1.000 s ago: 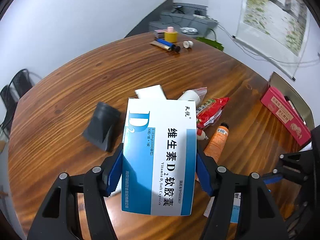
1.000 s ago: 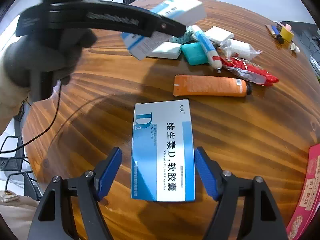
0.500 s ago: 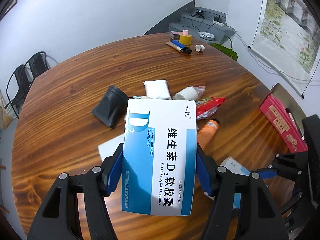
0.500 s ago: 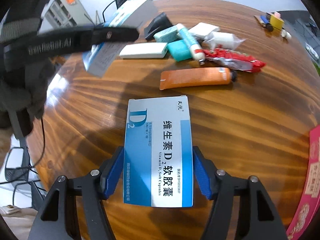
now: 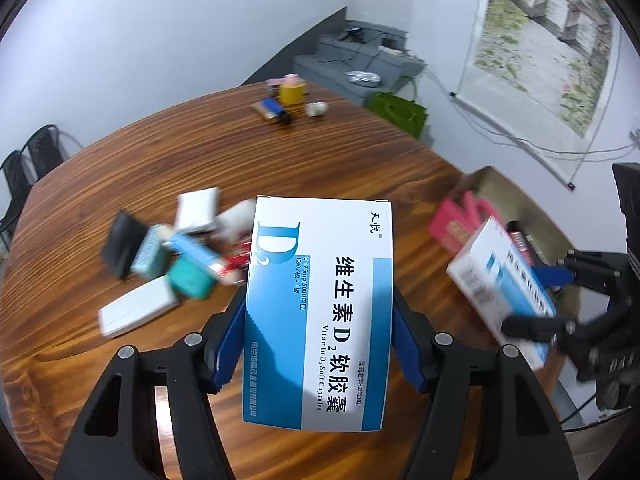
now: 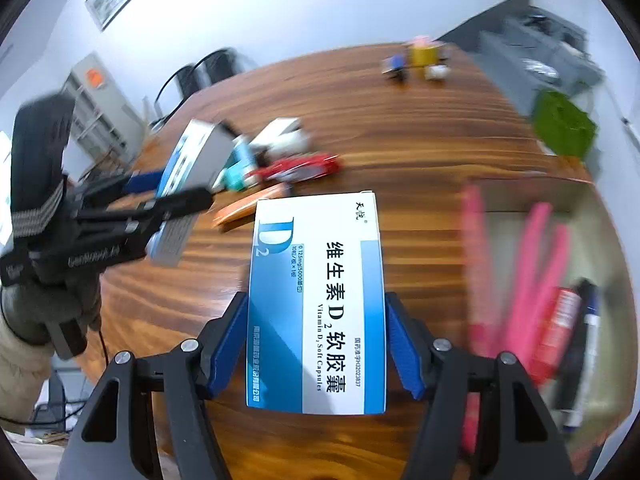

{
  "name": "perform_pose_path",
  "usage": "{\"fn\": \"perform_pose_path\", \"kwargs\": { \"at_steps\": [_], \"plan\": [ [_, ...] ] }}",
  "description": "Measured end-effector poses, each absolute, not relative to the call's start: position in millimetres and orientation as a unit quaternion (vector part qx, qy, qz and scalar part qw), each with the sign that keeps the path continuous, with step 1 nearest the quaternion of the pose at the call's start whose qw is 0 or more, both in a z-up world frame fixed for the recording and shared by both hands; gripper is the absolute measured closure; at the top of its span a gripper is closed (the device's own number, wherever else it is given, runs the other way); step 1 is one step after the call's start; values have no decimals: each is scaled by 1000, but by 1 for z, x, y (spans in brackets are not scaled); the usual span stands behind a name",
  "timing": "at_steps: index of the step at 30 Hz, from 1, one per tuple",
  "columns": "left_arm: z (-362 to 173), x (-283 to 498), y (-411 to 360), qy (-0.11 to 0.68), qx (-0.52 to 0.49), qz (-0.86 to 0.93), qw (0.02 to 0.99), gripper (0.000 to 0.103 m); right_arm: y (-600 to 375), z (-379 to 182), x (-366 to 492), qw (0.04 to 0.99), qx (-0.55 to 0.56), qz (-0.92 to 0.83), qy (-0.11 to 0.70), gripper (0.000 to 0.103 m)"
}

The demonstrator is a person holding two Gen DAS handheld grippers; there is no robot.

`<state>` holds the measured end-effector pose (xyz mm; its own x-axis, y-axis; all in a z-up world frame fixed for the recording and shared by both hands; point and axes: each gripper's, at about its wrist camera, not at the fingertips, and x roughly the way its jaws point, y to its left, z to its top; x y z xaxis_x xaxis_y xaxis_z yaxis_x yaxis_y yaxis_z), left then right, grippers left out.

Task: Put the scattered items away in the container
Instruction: 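Carry both medicine boxes over the tin box and release them inside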

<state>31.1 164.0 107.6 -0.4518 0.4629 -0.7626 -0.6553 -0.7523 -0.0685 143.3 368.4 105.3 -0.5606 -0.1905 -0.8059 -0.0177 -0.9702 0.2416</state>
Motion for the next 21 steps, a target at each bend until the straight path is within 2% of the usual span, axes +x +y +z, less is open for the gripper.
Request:
{"fn": "perform_pose_path", "kwargs": {
  "at_steps": [11, 21],
  "plan": [
    [115, 71, 251, 112, -399, 831, 371, 35, 493, 110, 207, -58, 456, -877, -140, 33],
    [119, 89, 304, 100, -397, 829, 381, 35, 533, 82, 210, -63, 471, -868, -145, 33]
  ]
}}
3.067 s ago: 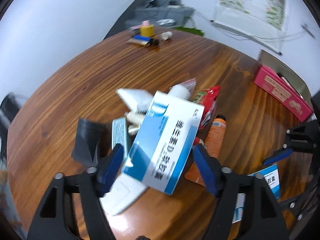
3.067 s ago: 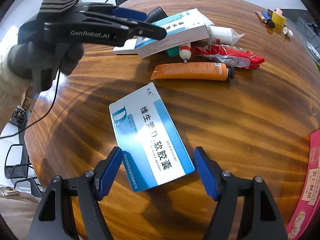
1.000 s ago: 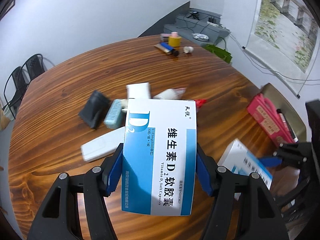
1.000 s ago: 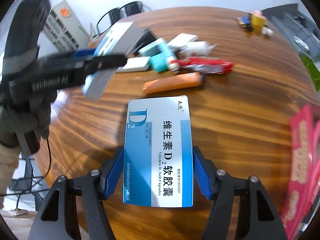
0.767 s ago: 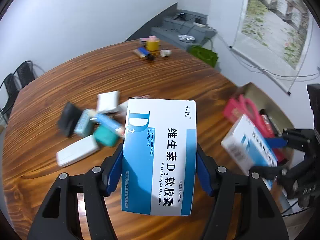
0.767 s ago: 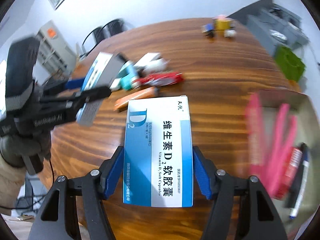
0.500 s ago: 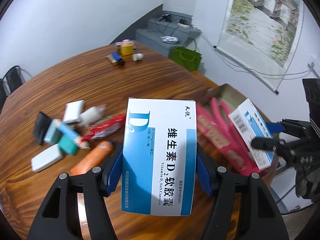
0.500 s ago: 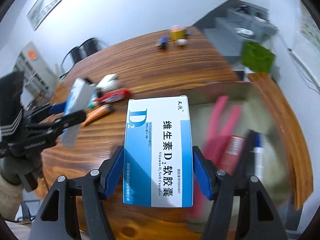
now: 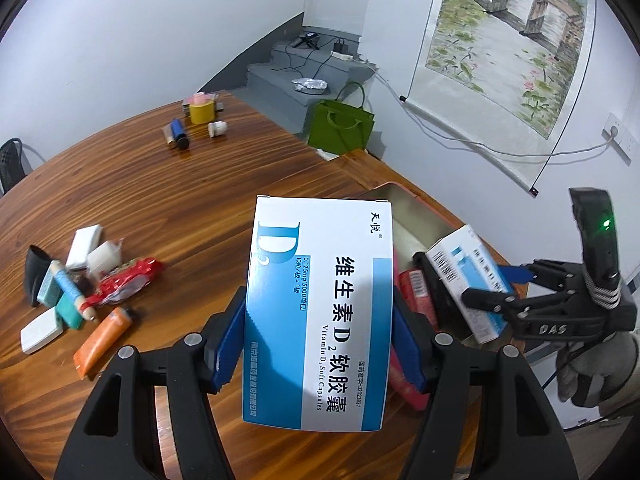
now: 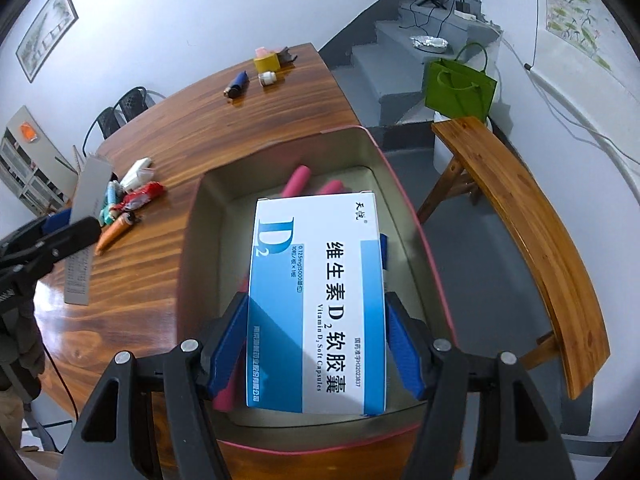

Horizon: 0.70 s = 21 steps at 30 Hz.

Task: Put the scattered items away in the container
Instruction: 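Carry both medicine boxes over the tin box and release them inside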

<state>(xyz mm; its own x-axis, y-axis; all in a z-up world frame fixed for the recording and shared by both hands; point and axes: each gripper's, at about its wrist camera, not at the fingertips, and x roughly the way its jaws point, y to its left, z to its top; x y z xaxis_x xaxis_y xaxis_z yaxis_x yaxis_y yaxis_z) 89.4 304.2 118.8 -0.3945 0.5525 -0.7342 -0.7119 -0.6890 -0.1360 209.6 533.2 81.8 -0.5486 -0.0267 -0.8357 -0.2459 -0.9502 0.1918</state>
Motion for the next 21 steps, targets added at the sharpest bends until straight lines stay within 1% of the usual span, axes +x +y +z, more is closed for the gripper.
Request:
{"fn": "perform_pose_path", "kwargs": {
  "at_steps": [8, 15, 21],
  "plan": [
    [117, 92, 339, 101, -401, 824, 388, 35, 544, 69, 212, 52, -483, 863, 141, 33],
    [106, 85, 370, 108, -414, 812, 397, 35, 541, 70, 215, 37, -480, 867, 129, 33],
    [98, 73, 393, 109, -432, 802, 397, 34, 547, 70, 219, 39, -478, 867, 136, 33]
  ]
}}
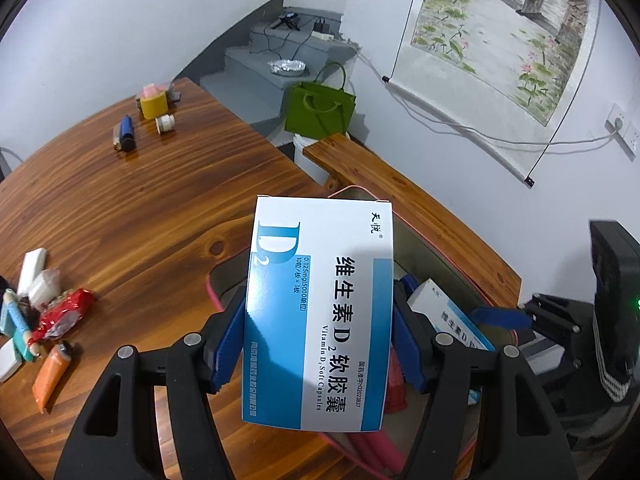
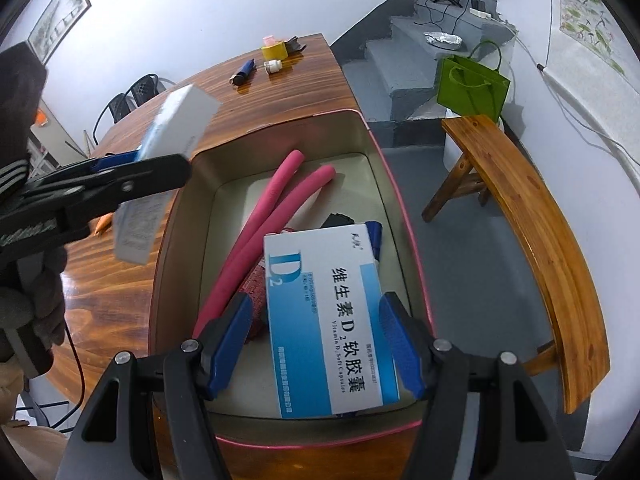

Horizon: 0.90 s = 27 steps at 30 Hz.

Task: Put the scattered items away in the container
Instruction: 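Carry both medicine boxes over the tin box and release them inside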

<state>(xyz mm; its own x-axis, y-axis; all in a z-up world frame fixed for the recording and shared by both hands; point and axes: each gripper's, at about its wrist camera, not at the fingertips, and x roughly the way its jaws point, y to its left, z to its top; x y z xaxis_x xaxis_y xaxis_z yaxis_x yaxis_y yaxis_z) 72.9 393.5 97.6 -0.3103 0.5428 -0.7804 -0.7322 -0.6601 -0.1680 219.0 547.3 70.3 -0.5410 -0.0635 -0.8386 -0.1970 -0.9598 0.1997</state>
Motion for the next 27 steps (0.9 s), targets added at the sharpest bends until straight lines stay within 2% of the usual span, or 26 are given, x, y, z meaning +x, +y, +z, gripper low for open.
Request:
{"fn": "perform_pose_path", "kwargs": {
  "at_steps": [13, 27],
  "plan": [
    [85, 58, 399, 84, -468, 793, 380, 34, 553, 75, 221, 43, -474, 867, 149, 33],
    [91, 59, 330, 52, -473, 814, 333, 34, 519, 79, 193, 11, -477, 870, 128, 33]
  ]
}}
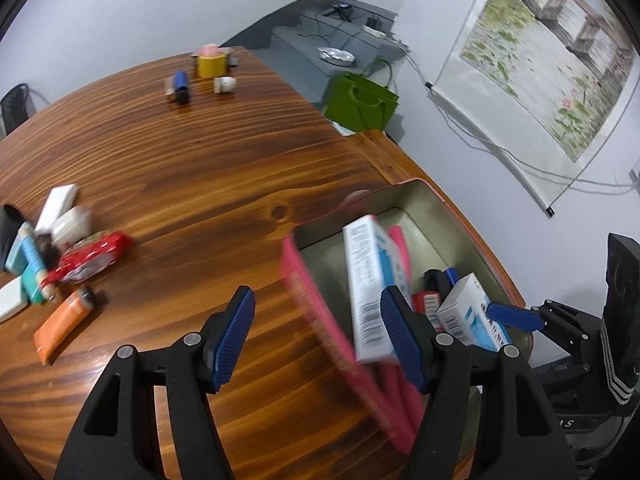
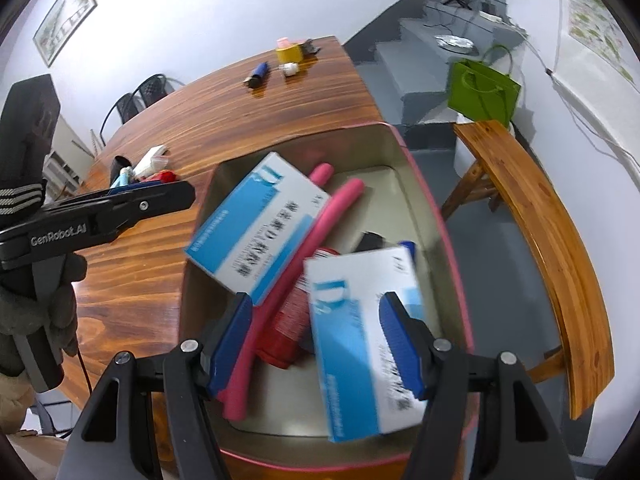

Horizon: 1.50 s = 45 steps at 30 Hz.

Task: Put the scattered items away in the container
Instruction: 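Carry both medicine boxes over the tin box and release them inside, then move both grippers back over the table toward the white remote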

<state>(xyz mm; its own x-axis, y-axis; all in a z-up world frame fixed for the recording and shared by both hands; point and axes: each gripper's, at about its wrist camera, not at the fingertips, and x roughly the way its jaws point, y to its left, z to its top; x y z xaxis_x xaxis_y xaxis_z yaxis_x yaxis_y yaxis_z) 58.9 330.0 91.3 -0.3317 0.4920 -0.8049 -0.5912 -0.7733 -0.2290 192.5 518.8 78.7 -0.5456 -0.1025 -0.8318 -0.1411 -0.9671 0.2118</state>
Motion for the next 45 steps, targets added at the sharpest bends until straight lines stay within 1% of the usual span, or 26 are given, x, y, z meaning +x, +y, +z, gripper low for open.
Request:
{"fn": "perform_pose_path", "kwargs": {
  "at_steps": [4, 6, 7, 11, 14, 20, 24, 27, 29, 32, 36, 45],
  "plan": [
    [94, 58, 303, 37, -474, 822, 314, 34, 505, 76, 178, 1, -482, 869, 114, 33],
    [94, 58, 287, 25, -476, 825, 302, 34, 499, 74, 166, 11, -484, 870, 92, 28],
    [94, 59, 282, 22, -478, 826, 298, 34, 497, 74, 163, 15, -485, 870, 86, 28],
    [92, 60, 253, 12, -483, 830, 278, 34, 493, 73, 143, 23, -490, 869, 72, 28],
    [91, 60, 232, 3, -484, 834, 265, 34, 489, 62, 127, 32, -513, 856, 57, 28],
    [90, 54, 190, -14, -487, 840, 238, 34, 477, 47, 120, 44, -529, 847, 39, 28],
    [84, 48, 163, -25, -494, 842, 217, 34, 473, 53, 120, 63, -519, 851, 44, 28],
    [79, 44, 146, -31, -497, 842, 206, 34, 471, 69, 121, 91, -488, 867, 42, 28],
    [76, 41, 136, -35, -500, 842, 201, 34, 468, 82, 125, 97, -467, 877, 58, 28],
    [74, 36, 122, -40, -501, 842, 195, 34, 459, 95, 127, 89, -445, 888, 74, 28],
    [74, 29, 108, -41, -501, 843, 193, 34, 433, 104, 120, 54, -438, 893, 87, 28],
    [65, 6, 65, -46, -506, 842, 179, 34, 363, 87, 94, -15, -469, 880, 81, 28]
  ]
}}
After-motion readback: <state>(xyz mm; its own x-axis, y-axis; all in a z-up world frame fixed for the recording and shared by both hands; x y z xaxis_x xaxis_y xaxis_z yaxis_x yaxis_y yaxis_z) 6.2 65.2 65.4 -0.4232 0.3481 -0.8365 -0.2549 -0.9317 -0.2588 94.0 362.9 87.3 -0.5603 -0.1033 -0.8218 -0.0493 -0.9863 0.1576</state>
